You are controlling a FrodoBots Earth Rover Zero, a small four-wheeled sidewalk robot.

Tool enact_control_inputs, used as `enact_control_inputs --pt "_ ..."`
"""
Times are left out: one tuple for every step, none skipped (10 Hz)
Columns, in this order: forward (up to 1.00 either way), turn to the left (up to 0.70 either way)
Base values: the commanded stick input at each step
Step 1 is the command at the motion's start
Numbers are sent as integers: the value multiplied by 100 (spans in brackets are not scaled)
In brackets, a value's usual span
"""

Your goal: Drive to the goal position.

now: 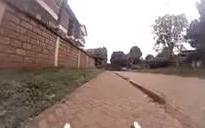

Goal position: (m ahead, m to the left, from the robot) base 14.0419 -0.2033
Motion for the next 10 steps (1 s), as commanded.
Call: enact_control_inputs --pt "50 0" --pt "50 0" --pt "50 0" --pt "50 0" --pt "50 0" --pt "50 0" --pt "50 0" --pt "50 0" --pt "50 0" --pt "50 0"
